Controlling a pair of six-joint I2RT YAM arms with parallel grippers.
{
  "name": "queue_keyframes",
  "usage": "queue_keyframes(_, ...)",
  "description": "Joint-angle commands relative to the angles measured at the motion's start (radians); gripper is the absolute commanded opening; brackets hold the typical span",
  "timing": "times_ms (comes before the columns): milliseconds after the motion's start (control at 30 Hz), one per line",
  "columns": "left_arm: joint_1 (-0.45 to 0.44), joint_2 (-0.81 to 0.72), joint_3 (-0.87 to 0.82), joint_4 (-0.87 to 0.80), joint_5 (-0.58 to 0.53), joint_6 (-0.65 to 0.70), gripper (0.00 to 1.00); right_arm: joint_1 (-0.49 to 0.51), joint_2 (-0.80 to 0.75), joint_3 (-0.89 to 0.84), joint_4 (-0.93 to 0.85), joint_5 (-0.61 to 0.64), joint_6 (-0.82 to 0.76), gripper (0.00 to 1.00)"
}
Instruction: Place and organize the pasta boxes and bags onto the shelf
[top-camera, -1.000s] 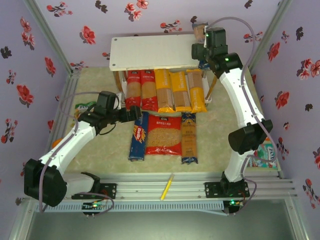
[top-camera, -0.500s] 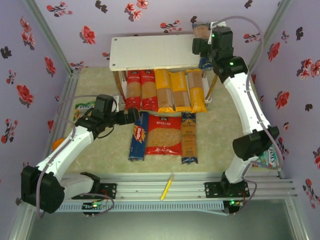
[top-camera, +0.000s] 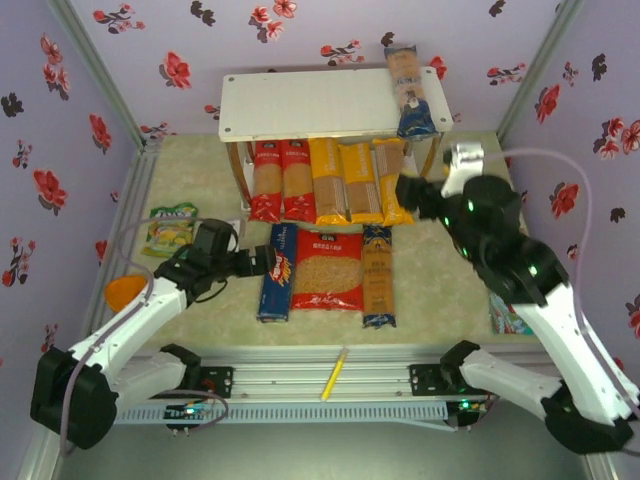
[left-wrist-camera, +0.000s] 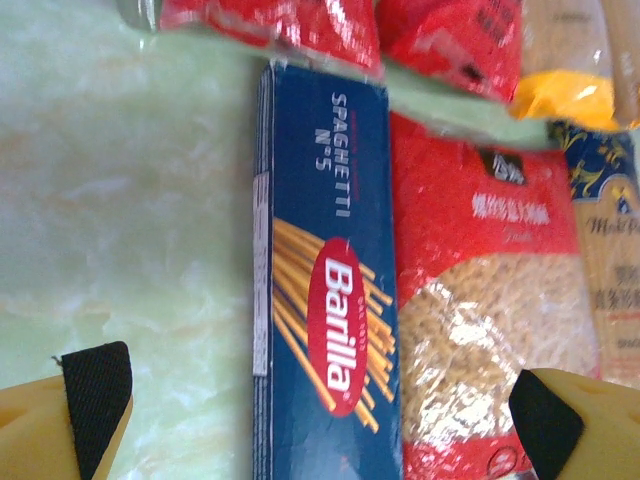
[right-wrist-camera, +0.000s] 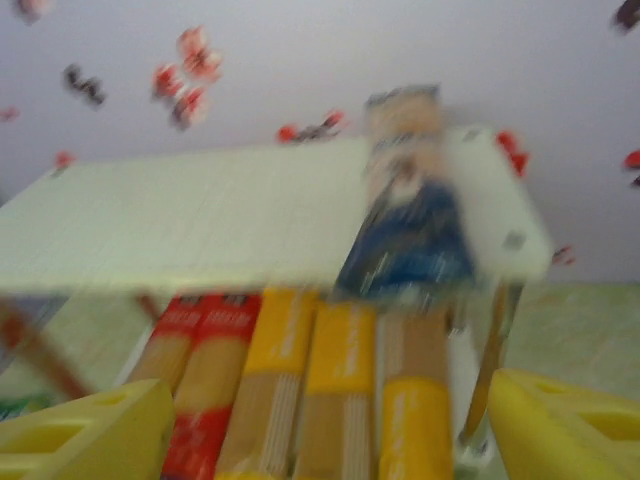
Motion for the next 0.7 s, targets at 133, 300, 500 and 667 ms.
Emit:
queue_keyframes(133, -0.112, 0.041, -0.047, 0.008, -0.103, -0.042, 1.00, 0.148, -0.115, -0.272, -0.289, 0.040, 0.373, 0.79)
queue_keyframes(300, -0.138, 0.095, -0.062, 0.045, -0.114, -0.072, 1.00, 0.169, -0.076, -0.393, -0.303, -0.004, 0.478, 0.82)
queue_keyframes(500, -0.159, 0.211, -0.030, 0.068, -0.094, -0.054, 1.00, 0.168, -0.039, -0.443, -0.282, -0.049, 0.506, 0.85)
queue_keyframes(667, -0.173, 0.310, -0.006, 0.101, -0.069, -0.047, 1.00, 0.168, -0.035, -0.467, -0.261, -0.067, 0.521, 0.86)
